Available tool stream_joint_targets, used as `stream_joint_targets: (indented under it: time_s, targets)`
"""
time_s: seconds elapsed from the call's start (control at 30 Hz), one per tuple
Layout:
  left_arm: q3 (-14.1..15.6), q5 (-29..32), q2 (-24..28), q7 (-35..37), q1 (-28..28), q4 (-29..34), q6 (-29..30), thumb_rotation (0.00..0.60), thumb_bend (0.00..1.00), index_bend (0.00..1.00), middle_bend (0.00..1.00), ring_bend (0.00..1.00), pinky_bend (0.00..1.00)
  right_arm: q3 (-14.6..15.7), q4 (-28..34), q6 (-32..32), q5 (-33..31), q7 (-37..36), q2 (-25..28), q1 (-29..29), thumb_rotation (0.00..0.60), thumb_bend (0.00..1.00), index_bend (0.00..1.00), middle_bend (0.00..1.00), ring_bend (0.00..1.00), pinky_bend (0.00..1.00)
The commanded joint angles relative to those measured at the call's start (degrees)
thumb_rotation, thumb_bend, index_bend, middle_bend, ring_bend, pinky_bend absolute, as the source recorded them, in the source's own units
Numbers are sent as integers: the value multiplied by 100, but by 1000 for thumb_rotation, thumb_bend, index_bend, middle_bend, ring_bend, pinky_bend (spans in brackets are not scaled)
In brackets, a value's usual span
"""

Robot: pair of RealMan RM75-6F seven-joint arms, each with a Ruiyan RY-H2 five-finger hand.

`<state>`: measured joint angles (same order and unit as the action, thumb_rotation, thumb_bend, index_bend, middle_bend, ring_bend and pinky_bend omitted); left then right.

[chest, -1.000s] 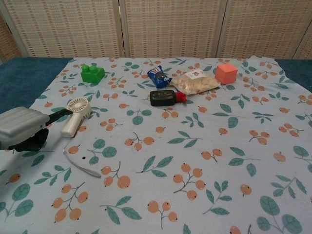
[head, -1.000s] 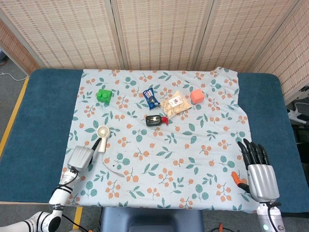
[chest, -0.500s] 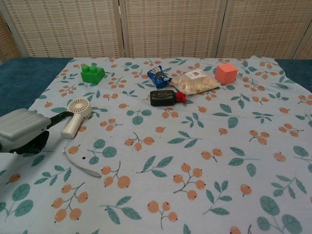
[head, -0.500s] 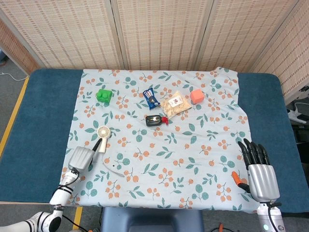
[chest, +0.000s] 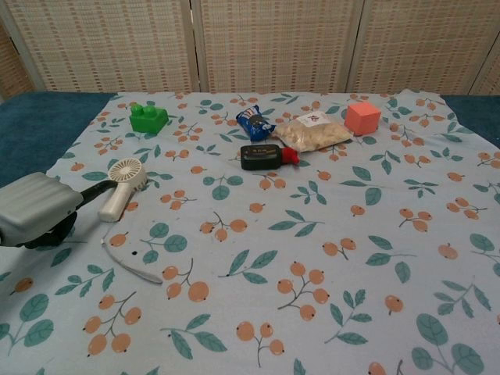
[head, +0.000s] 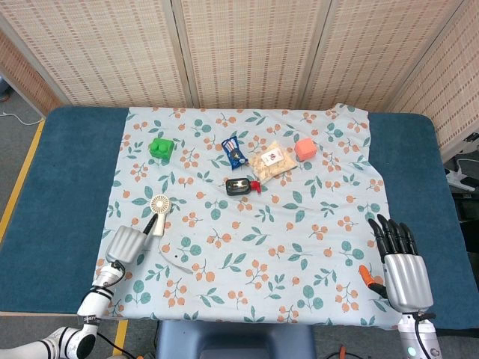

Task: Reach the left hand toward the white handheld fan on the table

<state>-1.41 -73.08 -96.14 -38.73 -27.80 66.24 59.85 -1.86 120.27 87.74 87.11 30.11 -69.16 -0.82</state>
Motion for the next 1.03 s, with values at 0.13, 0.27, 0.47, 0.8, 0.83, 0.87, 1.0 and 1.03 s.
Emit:
stream_joint_targets:
  time_s: [0.13,0.27,0.47,0.8,0.83,0.87,1.0,1.03]
  targets:
    - [7,-369,-18,-32,35,29,540,600,996,0,999,870,1000,0,7,16,12,-1,7,7,600,186,0,0,0,0]
    - [-107,-807,116,301,88,330,1229,600,981,0,993,869,1000,10,14,21,29,2,10,13,600,185,0,0,0,0]
    - [-164,-1562,730,1054,288,1340,2292,600,883,0,956,842,1000,11,21,19,31,23,2,13,600,185,0,0,0,0]
    - [1484,-1811,3006,2731,1752,3519,2986,600,406,0,1,0,178,30,63,59,98,49,17,40,600,186,0,0,0,0]
    - [1499,-1787,3066,2825,1905,3465,3150,600,402,0,0,0,150,25,66,55,115,50,13,32,600,186,0,0,0,0]
    - [1493,-1900,3127,2806,1948,3393,3260,600,390,0,0,0,122,23,54,53,125,53,6,28,600,186,0,0,0,0]
    - [1321,-2076,3117,3051,2158,3162,3642,600,372,0,0,0,102,26,45,-4,107,-4,-3,6,600,185,0,0,0,0]
    - [1300,-2083,3113,3043,2169,3142,3624,600,372,0,0,0,102,30,38,-25,96,-21,-1,-1,600,185,0,0,0,0]
